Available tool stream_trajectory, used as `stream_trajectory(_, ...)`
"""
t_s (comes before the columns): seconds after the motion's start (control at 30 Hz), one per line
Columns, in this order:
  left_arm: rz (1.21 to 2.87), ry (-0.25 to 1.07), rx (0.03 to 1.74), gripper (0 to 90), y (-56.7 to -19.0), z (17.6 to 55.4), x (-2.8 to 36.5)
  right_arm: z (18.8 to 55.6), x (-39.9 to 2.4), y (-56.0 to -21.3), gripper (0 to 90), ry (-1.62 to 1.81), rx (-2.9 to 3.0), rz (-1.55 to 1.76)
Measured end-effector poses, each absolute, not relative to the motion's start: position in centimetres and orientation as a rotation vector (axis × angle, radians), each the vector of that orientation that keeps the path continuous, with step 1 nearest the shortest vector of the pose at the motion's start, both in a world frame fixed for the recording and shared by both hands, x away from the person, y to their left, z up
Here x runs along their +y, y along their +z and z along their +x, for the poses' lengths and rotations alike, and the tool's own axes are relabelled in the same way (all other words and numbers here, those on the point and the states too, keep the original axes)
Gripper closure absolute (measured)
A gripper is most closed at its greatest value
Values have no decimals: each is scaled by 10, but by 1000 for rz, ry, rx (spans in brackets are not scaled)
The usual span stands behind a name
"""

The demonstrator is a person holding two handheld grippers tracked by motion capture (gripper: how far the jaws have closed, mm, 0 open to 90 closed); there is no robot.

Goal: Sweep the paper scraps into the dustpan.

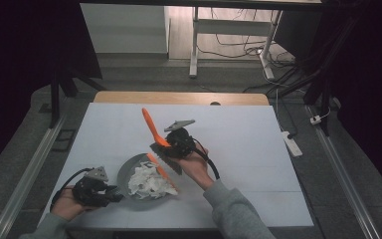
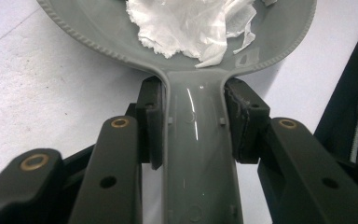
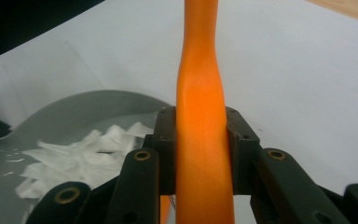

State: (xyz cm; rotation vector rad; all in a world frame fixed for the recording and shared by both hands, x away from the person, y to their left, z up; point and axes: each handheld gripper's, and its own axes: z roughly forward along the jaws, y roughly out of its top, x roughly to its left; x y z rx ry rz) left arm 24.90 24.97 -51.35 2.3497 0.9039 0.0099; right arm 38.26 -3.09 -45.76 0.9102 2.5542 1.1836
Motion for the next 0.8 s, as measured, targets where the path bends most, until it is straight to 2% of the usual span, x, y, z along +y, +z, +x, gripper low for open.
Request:
stream_trajectory(0.47, 2335, 11, 924, 619, -513, 244, 248, 404, -86, -469, 704, 1077, 2434, 1109)
stream_trajectory(0.8, 2334, 13, 936, 619, -511, 242, 247, 409, -81, -480, 704, 1044, 2467, 1125)
